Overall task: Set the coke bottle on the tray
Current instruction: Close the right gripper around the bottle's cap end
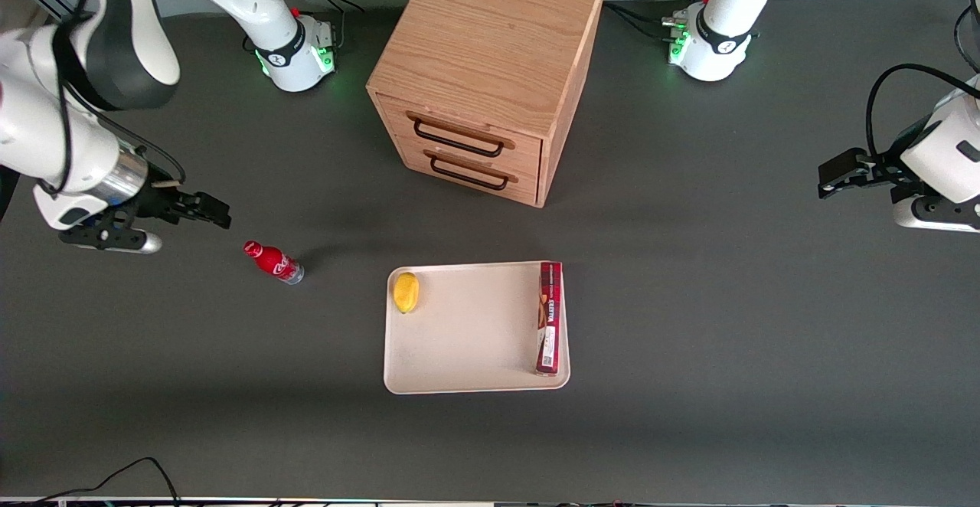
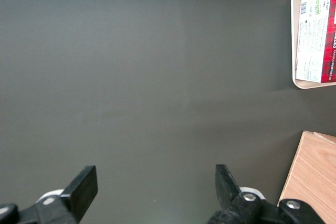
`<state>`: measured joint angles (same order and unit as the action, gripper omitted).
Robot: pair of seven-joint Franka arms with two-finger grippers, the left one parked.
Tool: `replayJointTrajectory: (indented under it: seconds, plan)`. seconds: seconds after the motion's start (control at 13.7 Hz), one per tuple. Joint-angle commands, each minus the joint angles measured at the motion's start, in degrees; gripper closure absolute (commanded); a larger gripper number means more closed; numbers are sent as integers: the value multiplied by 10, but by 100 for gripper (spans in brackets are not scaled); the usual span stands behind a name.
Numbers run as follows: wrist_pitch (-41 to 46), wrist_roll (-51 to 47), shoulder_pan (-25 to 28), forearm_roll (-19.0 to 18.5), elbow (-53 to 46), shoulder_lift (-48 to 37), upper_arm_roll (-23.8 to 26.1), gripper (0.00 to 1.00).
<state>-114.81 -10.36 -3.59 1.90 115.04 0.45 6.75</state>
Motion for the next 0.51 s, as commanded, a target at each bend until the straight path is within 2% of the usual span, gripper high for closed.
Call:
replayJointTrajectory:
  seconds: [0.0,0.22,0.44]
  plan:
    - [-67,18,-9,6,39,19,6,0]
    - [-187,19,-8,4,112,24,7,1]
    - [-215,17,-6,-18,118,46,7,4]
